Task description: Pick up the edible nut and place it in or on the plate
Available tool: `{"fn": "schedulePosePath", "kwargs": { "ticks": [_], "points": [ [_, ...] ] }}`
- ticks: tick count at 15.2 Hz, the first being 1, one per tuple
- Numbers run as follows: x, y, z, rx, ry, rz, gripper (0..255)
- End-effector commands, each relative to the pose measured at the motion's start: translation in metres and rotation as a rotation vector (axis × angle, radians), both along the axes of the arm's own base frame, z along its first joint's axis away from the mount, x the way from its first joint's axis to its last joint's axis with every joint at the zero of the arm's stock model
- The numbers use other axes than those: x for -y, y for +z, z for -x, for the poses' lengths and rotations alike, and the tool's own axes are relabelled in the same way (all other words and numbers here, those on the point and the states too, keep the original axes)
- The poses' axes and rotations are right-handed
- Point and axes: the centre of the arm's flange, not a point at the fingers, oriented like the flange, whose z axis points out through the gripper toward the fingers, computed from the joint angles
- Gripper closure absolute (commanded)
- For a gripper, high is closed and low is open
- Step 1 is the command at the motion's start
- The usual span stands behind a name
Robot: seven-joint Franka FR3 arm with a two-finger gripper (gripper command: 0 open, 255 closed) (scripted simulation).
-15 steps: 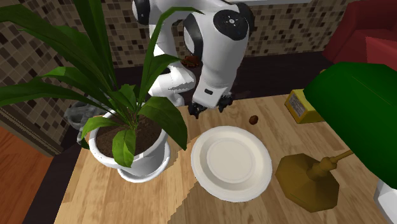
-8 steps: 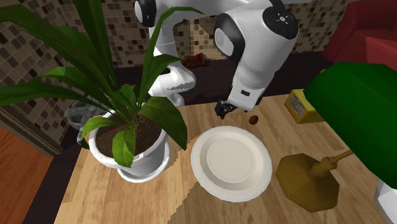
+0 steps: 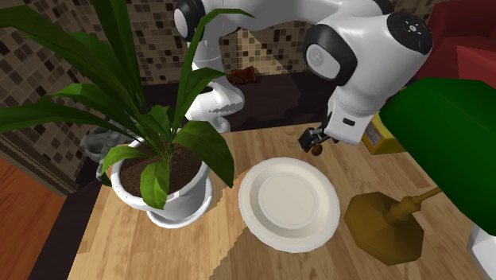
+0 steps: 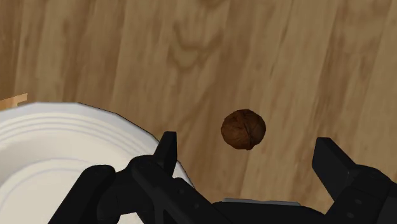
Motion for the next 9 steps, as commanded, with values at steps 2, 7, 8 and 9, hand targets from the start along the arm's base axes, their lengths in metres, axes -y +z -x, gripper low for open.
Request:
{"fn": "schedulePosePath", "kwargs": {
  "ticks": [2,7,8,9],
  "points": [
    [-0.002,-0.016,0.005,-0.003,0.0,0.0,0],
    [-0.002,-0.03,0.008,-0.003,0.0,0.0,0],
    [-0.002,-0.03,0.008,-0.003,0.0,0.0,0],
    [-0.002,-0.03,0.008,-0.003,0.0,0.0,0]
  ]
}}
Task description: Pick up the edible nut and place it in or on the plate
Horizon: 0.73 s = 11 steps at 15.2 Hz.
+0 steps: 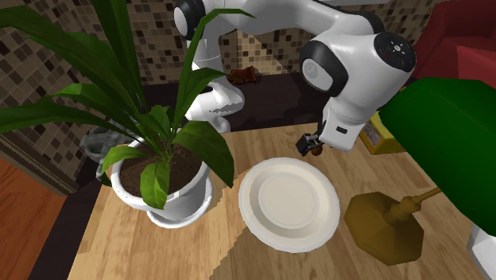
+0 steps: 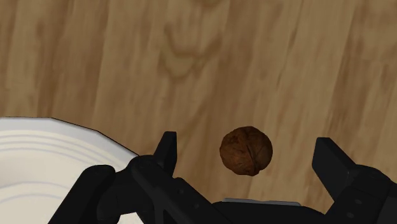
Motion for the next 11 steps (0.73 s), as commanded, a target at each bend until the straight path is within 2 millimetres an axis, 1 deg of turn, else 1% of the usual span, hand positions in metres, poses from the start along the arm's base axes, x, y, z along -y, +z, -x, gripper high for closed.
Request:
{"fn": "schedulePosePath", "kwargs": {
  "ticks": [1,4,5,11],
  "points": [
    [-0.0002,-0.0003,0.0001,0.0,0.0,0.0,0],
    [-0.0002,-0.0003,0.0,0.0,0.0,0.0,0],
    [-0.0002,-0.0003,0.0,0.0,0.0,0.0,255],
    [-0.0002,-0.0003,0.0,0.0,0.0,0.0,255]
  ]
}}
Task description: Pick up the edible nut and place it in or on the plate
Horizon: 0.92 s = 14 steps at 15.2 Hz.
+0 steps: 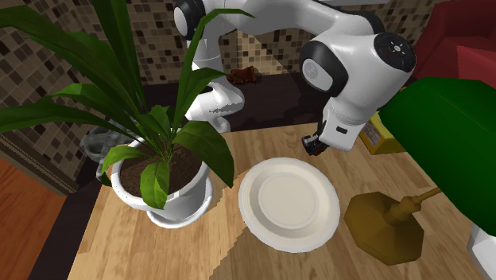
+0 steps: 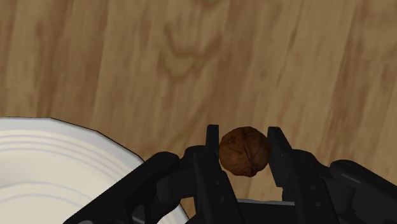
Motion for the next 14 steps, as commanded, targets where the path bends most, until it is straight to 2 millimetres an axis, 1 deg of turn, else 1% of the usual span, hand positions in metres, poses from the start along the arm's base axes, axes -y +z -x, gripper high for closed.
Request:
{"fn": "schedulePosePath", "kwargs": {
  "ticks": [1,3,14],
  "points": [
    [0.0,0.0,0.0,0.0,0.0,0.0,255],
    [0.0,0.0,0.0,0.0,0.0,0.0,255],
    [0.0,0.058,0.0,0.0,0.0,0.0,255]
  ]
}}
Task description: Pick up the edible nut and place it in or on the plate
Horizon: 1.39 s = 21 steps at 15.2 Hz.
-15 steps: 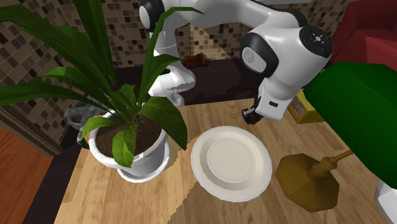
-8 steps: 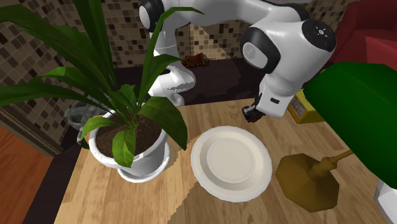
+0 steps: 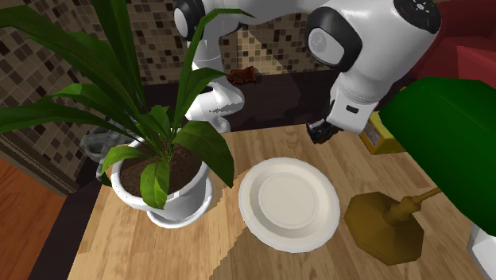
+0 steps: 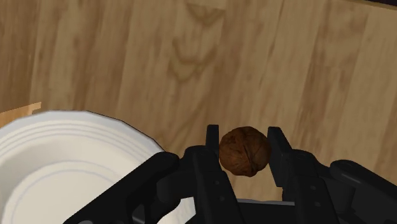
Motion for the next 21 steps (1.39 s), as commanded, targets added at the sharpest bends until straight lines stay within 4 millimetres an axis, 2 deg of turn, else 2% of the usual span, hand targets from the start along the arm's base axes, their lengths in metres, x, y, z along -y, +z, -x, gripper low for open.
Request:
{"fn": "schedulePosePath", "kwargs": {
  "ticks": [1,6,19,21],
  "points": [
    [0.001,0.011,0.0,0.0,0.0,0.0,255],
    [0.001,0.035,0.0,0.0,0.0,0.0,255],
    [0.131,0.037,-0.112,0.0,0.0,0.0,255],
    [0.139,0.032,-0.118,0.0,0.0,0.0,255]
  ]
}}
